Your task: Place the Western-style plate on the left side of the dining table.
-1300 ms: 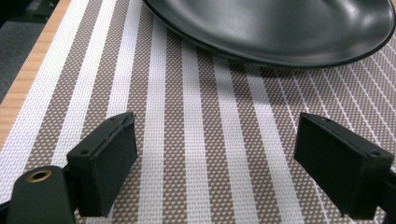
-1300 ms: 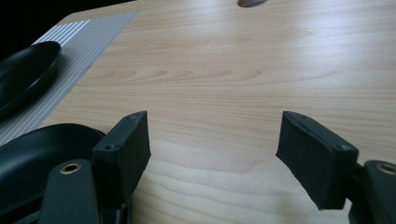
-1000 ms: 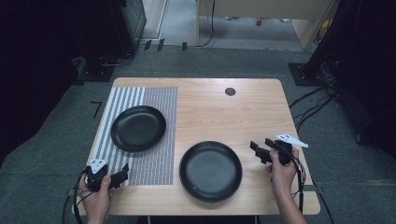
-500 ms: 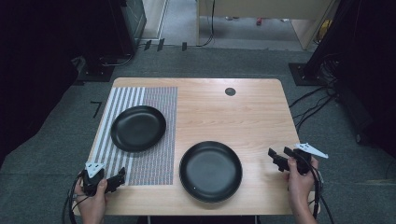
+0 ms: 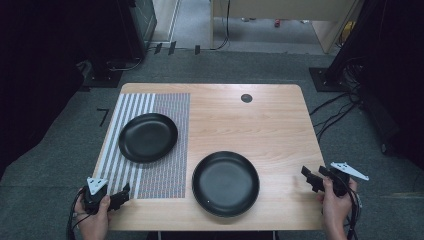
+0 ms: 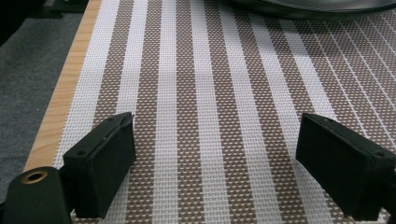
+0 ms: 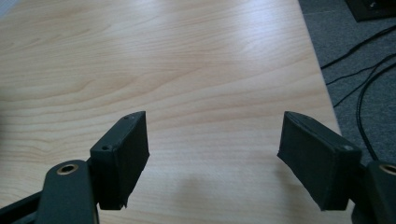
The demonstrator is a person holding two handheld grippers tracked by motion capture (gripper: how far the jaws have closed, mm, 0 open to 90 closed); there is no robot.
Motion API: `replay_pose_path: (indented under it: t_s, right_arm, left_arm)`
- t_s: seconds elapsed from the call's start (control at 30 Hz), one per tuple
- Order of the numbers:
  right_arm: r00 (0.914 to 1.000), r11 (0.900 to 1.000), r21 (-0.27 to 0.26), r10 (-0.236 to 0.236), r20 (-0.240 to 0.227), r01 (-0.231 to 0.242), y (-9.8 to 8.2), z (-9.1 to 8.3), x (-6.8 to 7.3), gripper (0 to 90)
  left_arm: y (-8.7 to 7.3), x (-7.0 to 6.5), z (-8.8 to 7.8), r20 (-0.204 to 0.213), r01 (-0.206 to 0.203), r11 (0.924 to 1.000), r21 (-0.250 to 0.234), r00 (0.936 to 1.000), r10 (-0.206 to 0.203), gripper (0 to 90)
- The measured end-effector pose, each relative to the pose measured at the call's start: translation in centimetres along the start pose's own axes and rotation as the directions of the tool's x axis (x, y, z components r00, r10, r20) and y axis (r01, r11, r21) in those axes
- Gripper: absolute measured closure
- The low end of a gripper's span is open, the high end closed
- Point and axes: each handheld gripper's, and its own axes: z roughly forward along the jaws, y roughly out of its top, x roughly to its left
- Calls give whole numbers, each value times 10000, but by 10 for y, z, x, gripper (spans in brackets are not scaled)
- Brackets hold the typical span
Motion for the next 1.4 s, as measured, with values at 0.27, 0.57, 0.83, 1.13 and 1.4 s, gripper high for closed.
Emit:
replay_pose_path:
  t_s: [0.27, 0.57, 0.83, 1.13, 1.4]
  right_arm:
    - [9992, 9999, 114, 47, 404, -52, -10, -11, -14, 234]
    - [9916, 9971, 441, -670, 1109, 625, -18, -9, -7, 224]
    - [9699, 9821, 881, -1795, 1643, 1668, -22, -5, 9, 212]
    - [9706, 9810, 955, -1822, 1571, 1687, -22, -4, 9, 185]
    - [9706, 9811, 958, -1819, 1573, 1684, -22, -4, 9, 183]
  left_arm:
    - [-2, 0, -1, -142, -221, 9997, 34, 9997, 221, 113]
    - [-3, 0, -1, -148, -254, 9997, -13, 9996, 253, 106]
    - [-5, 0, -1, -109, -320, 9995, -69, 9994, 320, 105]
    - [-4, 0, -1, -119, -294, 9996, -44, 9995, 293, 103]
    - [-4, 0, -1, -110, -294, 9996, -18, 9995, 294, 102]
